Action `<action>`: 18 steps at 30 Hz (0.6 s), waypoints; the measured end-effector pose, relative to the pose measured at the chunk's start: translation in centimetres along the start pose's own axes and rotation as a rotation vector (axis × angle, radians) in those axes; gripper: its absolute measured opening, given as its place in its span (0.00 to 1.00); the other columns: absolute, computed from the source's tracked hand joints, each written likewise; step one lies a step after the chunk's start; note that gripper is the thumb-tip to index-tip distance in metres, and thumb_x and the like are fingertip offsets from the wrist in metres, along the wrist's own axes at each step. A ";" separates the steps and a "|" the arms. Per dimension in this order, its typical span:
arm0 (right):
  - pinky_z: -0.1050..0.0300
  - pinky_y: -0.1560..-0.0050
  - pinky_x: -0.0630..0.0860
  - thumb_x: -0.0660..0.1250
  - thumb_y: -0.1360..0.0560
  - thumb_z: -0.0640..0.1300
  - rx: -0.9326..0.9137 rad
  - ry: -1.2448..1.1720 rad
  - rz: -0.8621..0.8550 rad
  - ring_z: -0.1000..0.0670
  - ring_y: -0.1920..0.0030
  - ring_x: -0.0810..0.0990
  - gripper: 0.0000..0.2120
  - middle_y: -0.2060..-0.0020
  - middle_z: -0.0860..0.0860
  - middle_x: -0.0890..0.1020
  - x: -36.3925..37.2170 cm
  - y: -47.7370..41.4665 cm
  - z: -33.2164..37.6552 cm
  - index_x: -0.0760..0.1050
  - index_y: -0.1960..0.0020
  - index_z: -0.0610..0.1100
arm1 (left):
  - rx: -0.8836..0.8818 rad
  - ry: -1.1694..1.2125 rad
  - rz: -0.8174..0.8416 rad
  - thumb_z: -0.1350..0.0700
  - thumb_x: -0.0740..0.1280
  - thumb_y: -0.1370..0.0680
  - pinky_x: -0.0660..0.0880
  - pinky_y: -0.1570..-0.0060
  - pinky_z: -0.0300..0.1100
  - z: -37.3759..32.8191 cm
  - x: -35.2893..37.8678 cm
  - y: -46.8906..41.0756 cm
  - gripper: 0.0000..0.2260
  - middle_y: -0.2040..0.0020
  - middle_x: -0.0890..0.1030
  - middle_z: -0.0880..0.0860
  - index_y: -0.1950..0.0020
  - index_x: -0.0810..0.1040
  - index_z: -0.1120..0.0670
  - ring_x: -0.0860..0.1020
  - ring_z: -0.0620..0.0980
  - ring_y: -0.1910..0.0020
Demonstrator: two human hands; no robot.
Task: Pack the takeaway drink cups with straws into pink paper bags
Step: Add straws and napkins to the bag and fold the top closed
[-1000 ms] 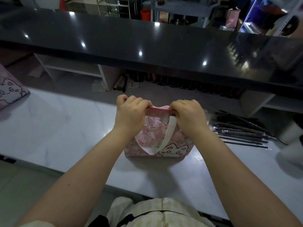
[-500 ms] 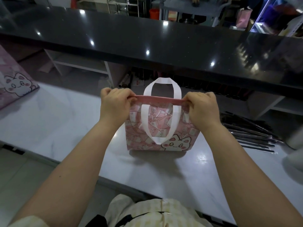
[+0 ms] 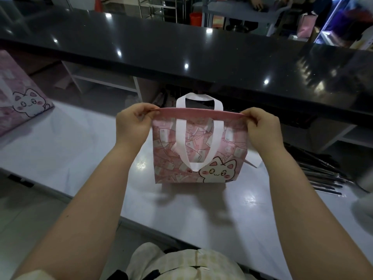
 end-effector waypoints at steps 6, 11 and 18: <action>0.64 0.53 0.79 0.73 0.27 0.40 0.174 -0.602 -0.032 0.59 0.46 0.81 0.18 0.46 0.58 0.81 2.0 4.0 -3.0 0.75 0.42 0.57 | -0.309 0.515 0.010 0.56 0.76 0.28 0.80 0.52 0.37 2.9 0.3 3.9 0.18 0.48 0.84 0.45 0.42 0.78 0.40 0.82 0.44 0.48; 0.63 0.54 0.79 0.75 0.33 0.38 0.249 -0.736 -0.111 0.55 0.53 0.84 0.13 0.55 0.55 0.86 4.4 9.9 -6.9 0.80 0.50 0.48 | -0.470 0.478 0.113 0.54 0.76 0.30 0.80 0.53 0.38 6.7 2.3 12.6 0.13 0.51 0.85 0.46 0.50 0.83 0.38 0.84 0.46 0.51; 0.64 0.57 0.79 0.74 0.29 0.35 0.244 -0.706 -0.174 0.56 0.59 0.83 0.13 0.61 0.55 0.85 5.3 10.3 -7.2 0.84 0.60 0.54 | -0.568 0.479 0.061 0.60 0.73 0.26 0.80 0.57 0.35 7.8 2.8 12.9 0.10 0.55 0.86 0.48 0.56 0.86 0.43 0.84 0.47 0.55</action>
Point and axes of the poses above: each hand's wrist, its own y-axis away from the middle knuckle, its own x-axis out of the palm, z = x × y, the point moved 2 cm from there along -y, towards the middle knuckle
